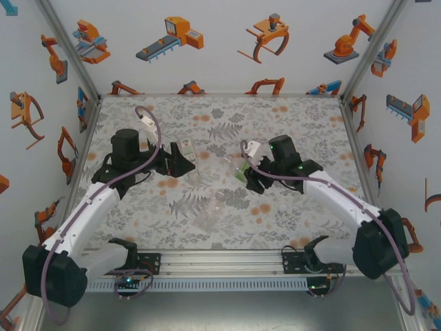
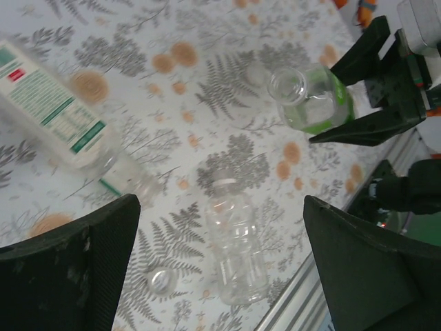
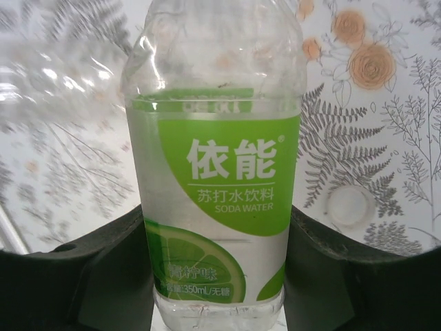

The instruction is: Screw on the bottle caps

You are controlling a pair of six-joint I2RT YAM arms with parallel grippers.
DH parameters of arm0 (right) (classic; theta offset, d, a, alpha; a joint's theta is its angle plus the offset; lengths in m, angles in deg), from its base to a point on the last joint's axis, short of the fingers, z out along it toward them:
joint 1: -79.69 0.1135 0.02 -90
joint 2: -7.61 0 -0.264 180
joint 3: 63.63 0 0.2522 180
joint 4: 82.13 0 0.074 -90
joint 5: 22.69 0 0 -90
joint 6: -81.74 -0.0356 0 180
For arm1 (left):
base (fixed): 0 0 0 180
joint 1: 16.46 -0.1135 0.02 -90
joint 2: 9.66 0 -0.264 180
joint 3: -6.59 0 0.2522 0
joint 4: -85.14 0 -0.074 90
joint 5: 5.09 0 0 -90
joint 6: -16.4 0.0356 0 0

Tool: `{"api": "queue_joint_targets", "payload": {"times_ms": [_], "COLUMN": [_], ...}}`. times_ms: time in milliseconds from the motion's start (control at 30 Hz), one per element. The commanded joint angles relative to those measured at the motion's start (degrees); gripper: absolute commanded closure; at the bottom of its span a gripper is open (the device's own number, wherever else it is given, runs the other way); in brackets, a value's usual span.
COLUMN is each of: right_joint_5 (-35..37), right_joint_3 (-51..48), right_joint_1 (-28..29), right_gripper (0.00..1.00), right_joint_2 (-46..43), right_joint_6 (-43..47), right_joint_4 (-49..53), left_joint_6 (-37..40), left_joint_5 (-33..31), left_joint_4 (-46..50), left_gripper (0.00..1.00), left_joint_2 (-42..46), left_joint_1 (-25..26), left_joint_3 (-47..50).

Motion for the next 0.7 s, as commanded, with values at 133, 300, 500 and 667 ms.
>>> {"api": "queue_joint_targets", "payload": {"times_ms": [133, 300, 500, 667], "right_joint_5": [-11.31, -15.11, -18.66, -16.82], "right_joint_3": [-9.51, -15.63, -22.0, -21.36], "right_joint_1": [0.5, 0.85, 2.59, 7.3], "right_gripper": [0.67, 0.68, 0.71, 0.72], "right_joint_2": [-12.75, -18.08, -18.25, -18.11], "right_joint_6": [-25.77, -35.45, -48.12, -48.18], "right_joint_4": [-21.57, -35.29, -58.23, -61.41], "left_joint_6": [-10.31, -13.74, -11.14, -9.38], "left_joint_5": [1.15, -0.3, -2.9, -3.46], "left_joint_4": [-25.95, -41.85, -48.23, -48.37], "left_gripper": [0.08, 0.08, 0.07, 0.05], "left_joint_2": [7.65, 10.03, 10.03, 7.6], "left_joint_1": [5.94, 11.41, 19.03, 23.62], "left_joint_3": [8.39, 14.8, 16.01, 12.77]}}
